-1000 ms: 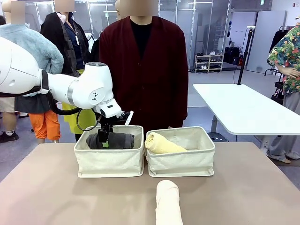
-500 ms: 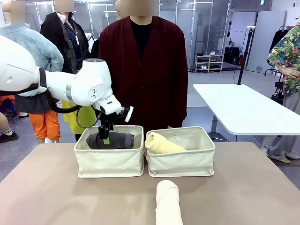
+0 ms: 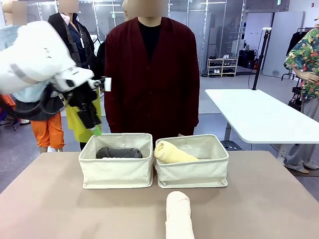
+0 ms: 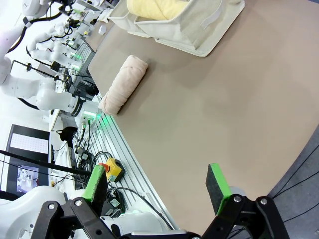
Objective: Divide the towels into two baskets.
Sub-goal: Pick up one hotel-folded towel from the bottom of the table and place it in the Fabric basket indicated by the person.
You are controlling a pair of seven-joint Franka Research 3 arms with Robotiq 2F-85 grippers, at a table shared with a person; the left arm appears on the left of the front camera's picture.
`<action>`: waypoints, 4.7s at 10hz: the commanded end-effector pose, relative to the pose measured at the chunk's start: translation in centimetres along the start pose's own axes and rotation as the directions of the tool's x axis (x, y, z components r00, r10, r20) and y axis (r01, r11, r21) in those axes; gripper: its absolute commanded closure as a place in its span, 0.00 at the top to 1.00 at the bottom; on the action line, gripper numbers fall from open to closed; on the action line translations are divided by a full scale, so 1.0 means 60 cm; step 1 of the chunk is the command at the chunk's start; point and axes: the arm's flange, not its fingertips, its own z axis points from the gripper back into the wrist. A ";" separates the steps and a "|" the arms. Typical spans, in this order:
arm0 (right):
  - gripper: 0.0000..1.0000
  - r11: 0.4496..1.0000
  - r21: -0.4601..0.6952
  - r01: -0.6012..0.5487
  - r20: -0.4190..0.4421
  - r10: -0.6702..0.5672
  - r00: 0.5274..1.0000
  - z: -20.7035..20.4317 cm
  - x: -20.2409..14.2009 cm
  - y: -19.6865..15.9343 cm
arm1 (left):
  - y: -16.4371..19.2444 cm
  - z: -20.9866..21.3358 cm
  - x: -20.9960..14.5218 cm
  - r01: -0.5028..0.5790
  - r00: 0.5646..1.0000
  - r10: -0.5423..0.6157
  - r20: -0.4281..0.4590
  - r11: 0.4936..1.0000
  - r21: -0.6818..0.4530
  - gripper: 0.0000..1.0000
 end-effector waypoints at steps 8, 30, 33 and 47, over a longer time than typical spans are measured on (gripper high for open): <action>1.00 1.000 -0.015 0.001 -0.009 -0.001 1.000 -0.004 -0.005 0.007 | -0.163 0.052 -0.525 -0.487 0.528 0.734 0.428 0.674 -0.555 1.00; 1.00 0.986 -0.141 0.086 -0.036 -0.092 0.995 -0.132 0.044 0.084 | -0.204 0.109 -0.710 -0.580 0.295 0.817 0.495 0.565 -0.587 1.00; 1.00 0.953 -0.238 0.187 -0.067 -0.208 0.976 -0.287 0.076 0.136 | -0.204 0.109 -0.710 -0.580 0.295 0.817 0.495 0.565 -0.587 1.00; 1.00 0.875 -0.414 0.251 -0.178 -0.348 0.920 -0.776 0.048 0.267 | -0.204 0.109 -0.710 -0.580 0.295 0.817 0.495 0.565 -0.587 1.00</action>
